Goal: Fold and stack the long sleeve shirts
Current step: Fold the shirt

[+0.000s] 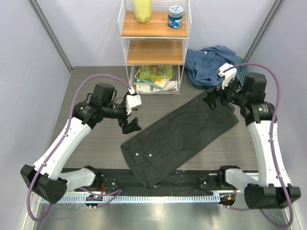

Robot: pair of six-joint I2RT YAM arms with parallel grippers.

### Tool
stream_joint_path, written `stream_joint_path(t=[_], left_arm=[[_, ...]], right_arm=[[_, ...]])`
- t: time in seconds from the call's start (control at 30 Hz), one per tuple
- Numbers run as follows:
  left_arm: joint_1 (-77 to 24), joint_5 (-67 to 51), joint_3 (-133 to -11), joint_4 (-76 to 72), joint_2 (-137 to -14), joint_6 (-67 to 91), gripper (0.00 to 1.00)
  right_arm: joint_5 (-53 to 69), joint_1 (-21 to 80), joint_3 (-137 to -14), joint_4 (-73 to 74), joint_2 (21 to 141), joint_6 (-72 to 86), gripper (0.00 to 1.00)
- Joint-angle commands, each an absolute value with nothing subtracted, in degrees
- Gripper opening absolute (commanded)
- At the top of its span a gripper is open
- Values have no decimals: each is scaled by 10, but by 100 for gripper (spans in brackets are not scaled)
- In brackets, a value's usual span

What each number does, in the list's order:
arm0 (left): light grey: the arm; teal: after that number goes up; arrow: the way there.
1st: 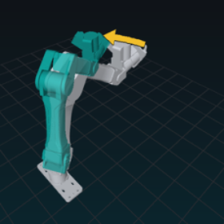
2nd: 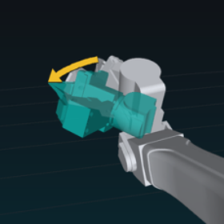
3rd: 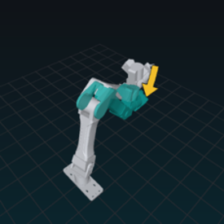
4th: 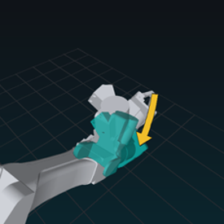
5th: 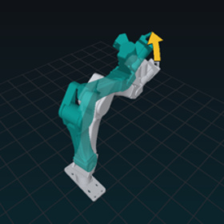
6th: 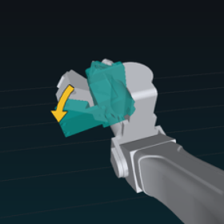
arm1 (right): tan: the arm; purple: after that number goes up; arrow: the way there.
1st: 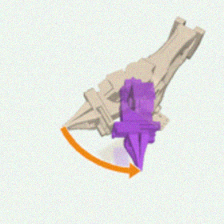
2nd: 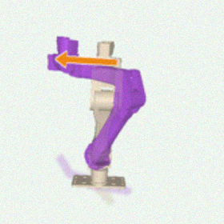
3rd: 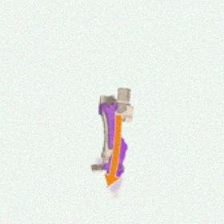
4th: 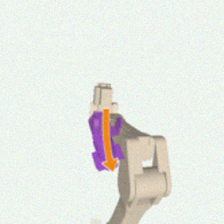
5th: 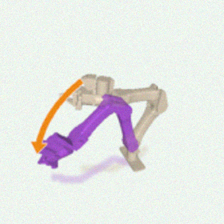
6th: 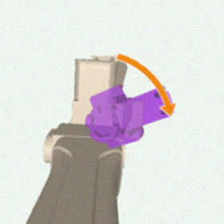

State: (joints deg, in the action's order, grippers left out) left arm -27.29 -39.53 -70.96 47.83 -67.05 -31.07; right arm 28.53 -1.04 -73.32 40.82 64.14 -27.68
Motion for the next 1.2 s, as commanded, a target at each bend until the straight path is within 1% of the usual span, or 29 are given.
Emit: stream_joint_path(t=[0.0,0.03,0.07,0.1,0.13,0.17,0.2,0.23,0.27,0.3,0.33,0.37,0.4,0.47,0.5,0.6,0.67,0.87,1.07,1.17], left_arm=[[-274,-469,-742,507,-691,-446,100],[-273,-475,-741,539,-695,-506,100],[-252,-502,-735,553,-702,-565,100],[-236,-520,-715,604,-705,-622,100],[-222,-528,-705,643,-711,-692,100],[-204,-521,-694,676,-721,-834,100],[-197,-518,-665,698,-726,-870,98],[-188,-514,-650,707,-732,-894,97],[-175,-511,-636,715,-738,-932,96],[-170,-499,-606,725,-755,-1015,93],[-161,-491,-590,733,-763,-1059,92],[-156,-482,-562,734,-772,-1096,91],[-151,-479,-551,729,-788,-1150,90],[-142,-476,-534,708,-811,-1178,89],[-140,-468,-534,703,-834,-1213,89],[-134,-466,-542,697,-866,-1244,89],[-134,-454,-549,717,-892,-1294,89],[-135,-427,-489,673,-886,-1373,90],[-139,-447,-455,623,-866,-1365,91],[-144,-457,-446,592,-860,-1346,91]], right_arm=[[384,55,-716,291,647,-150,100],[369,133,-726,348,661,-202,100],[316,173,-726,370,676,-215,100],[292,218,-693,373,672,-226,100],[280,283,-663,359,664,-239,100],[263,331,-631,343,651,-262,100],[209,377,-573,327,630,-271,100],[185,421,-548,304,626,-281,100],[154,516,-526,291,626,-287,100],[120,553,-492,263,635,-285,99],[110,591,-479,249,642,-284,98],[99,650,-467,232,653,-286,98],[72,678,-447,197,663,-293,97],[68,727,-426,165,690,-306,97],[63,738,-410,143,698,-325,96],[66,763,-392,143,732,-357,98],[65,768,-386,142,744,-366,99],[41,790,-375,112,780,-359,100],[22,807,-381,95,814,-361,100],[17,810,-390,89,841,-359,97]])
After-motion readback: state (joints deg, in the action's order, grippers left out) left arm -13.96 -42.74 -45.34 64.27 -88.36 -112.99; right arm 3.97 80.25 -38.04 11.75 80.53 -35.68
